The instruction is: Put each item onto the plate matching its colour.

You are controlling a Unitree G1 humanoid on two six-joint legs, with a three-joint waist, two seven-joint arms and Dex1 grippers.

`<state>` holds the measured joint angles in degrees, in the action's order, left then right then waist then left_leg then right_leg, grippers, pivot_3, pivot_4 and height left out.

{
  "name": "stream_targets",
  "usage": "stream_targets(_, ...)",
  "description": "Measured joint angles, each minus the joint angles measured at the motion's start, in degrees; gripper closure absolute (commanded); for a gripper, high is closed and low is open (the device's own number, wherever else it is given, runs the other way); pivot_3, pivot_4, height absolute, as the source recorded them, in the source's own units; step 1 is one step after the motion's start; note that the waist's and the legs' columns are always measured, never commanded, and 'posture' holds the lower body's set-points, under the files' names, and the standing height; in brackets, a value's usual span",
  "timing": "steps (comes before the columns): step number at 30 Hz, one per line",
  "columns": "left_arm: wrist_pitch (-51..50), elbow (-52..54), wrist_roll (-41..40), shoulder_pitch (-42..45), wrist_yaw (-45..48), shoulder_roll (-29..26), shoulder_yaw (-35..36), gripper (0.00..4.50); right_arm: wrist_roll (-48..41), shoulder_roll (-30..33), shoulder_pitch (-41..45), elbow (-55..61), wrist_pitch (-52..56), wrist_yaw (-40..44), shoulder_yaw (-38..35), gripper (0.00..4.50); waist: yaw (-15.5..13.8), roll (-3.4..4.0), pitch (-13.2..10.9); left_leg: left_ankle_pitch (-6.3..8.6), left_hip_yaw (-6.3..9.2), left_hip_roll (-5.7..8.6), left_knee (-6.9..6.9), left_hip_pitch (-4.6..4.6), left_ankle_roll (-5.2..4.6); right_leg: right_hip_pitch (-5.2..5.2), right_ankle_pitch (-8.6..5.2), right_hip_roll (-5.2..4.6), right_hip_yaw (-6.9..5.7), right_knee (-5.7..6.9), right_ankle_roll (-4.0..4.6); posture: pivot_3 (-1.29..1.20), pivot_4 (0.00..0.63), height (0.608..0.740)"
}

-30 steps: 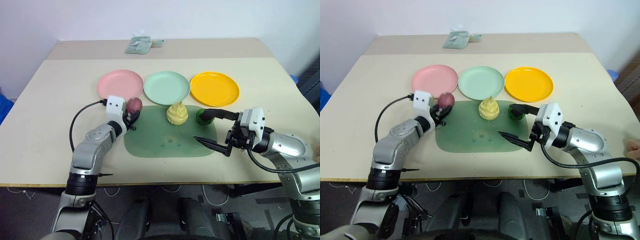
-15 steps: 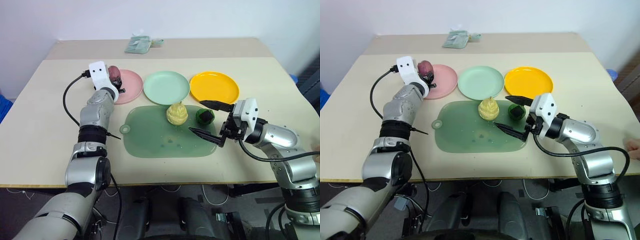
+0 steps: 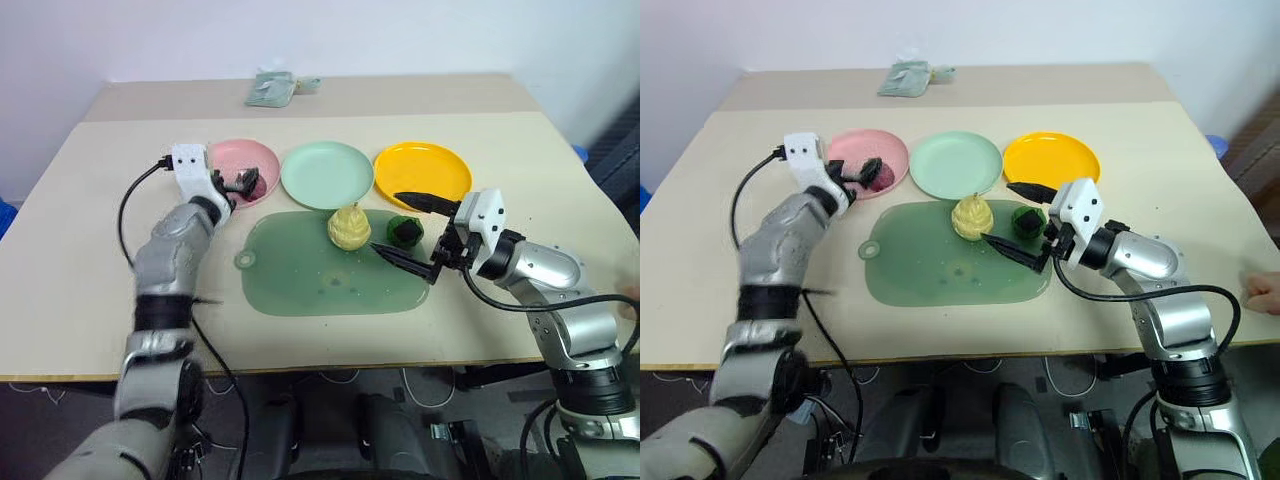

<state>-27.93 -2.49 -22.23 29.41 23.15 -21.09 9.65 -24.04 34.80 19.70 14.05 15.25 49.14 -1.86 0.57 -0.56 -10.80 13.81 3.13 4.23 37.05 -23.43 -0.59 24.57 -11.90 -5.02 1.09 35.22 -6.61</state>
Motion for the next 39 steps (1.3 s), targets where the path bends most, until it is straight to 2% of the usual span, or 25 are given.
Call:
stream_targets(3, -2.0, 9.1, -5.8, -7.3, 11.1, -6.3, 0.1, 0.06, 1.1, -0.3, 2.1, -4.7, 1.4, -1.0, 0.8, 0.0, -0.1, 0.0, 0.0, -0.01, 0.04, -0.03, 0.01, 0.0, 0.02, -0.04, 0.02, -0.03, -0.01, -0.02, 0.08, 0.0, 0.15, 0.74)
stream_targets(6, 0.1, 15.2, -9.0, -13.4, 23.4, -13.7, 0.4, 0.06, 2.6, -0.6, 4.0, -10.2, 1.7, -1.0, 1.4, 0.0, -0.1, 0.04, 0.0, -0.01, 0.01, -0.03, -0.01, 0.0, 0.02, -0.04, -0.08, -0.05, -0.01, -0.09, 0.29, 0.0, 0.15, 0.74)
stream_targets(12, 0.5, 21.1, -17.1, -20.2, 37.5, -20.8, 3.8, 0.06, 5.6, -2.1, 7.2, -20.3, -1.3, 0.3, 2.9, 0.0, 0.2, 0.04, 0.0, -0.01, 0.01, -0.06, -0.03, 0.0, 0.01, -0.03, -0.08, -0.03, -0.02, -0.1, 0.29, 0.0, 0.15, 0.74)
stream_targets(16, 1.0, 22.9, -18.9, -23.3, 42.7, -24.0, 5.6, 0.06, 7.8, -2.5, 8.0, -26.5, -4.6, 1.8, 3.8, 0.0, 0.1, 0.06, 0.0, -0.01, 0.0, -0.06, -0.04, 0.0, 0.01, -0.03, -0.08, -0.03, -0.05, -0.1, 0.3, 0.0, 0.15, 0.74)
stream_targets(20, 1.4, 23.0, -19.0, -24.0, 42.6, -24.1, 5.8, 0.06, 8.1, -3.4, 9.8, -29.0, -6.9, 2.9, 3.8, 0.0, 0.1, 0.06, 0.0, -0.01, 0.01, -0.06, -0.03, 0.0, 0.01, -0.02, -0.08, -0.01, -0.06, -0.09, 0.29, 0.0, 0.15, 0.74)
stream_targets(24, 2.5, 23.4, -15.6, -22.9, 35.9, -21.3, 4.7, 0.06, 6.5, -3.8, 8.9, -26.1, -7.9, 4.9, 3.2, 0.0, -0.1, 0.06, 0.0, -0.01, 0.03, -0.06, -0.02, 0.0, 0.01, -0.04, 0.02, -0.02, -0.07, -0.08, 0.11, 0.0, 0.15, 0.74)
stream_targets(27, 1.8, 23.7, -14.0, -19.1, 32.2, -19.0, 0.5, 0.06, 2.8, -2.6, 4.7, -17.6, -6.6, 7.0, 1.9, 0.0, -0.7, 0.06, 0.0, -0.01, 0.05, -0.04, 0.0, 0.0, 0.0, -0.07, 0.03, -0.01, -0.09, -0.09, 0.08, 0.0, 0.15, 0.74)
stream_targets(33, -4.9, 21.3, -9.8, -5.4, 23.2, -11.5, -11.1, 0.06, -3.6, 4.0, -9.0, 2.9, 0.1, 7.5, -3.7, 0.0, -1.9, 0.02, 0.0, -0.01, 0.07, -0.02, 0.15, 0.0, -0.01, -0.16, 0.03, 0.02, -0.13, -0.08, 0.07, 0.0, 0.15, 0.74)
stream_targets(39, -6.5, 6.4, -2.9, 7.5, 22.4, -7.4, -18.9, 0.06, -5.0, 9.0, -20.7, 16.4, 5.7, 3.6, -11.2, 0.0, -1.3, 0.0, 0.0, -0.01, 0.04, -0.07, 0.11, 0.01, -0.02, -0.14, 0.01, 0.12, -0.14, -0.08, 0.06, 0.0, 0.15, 0.74)
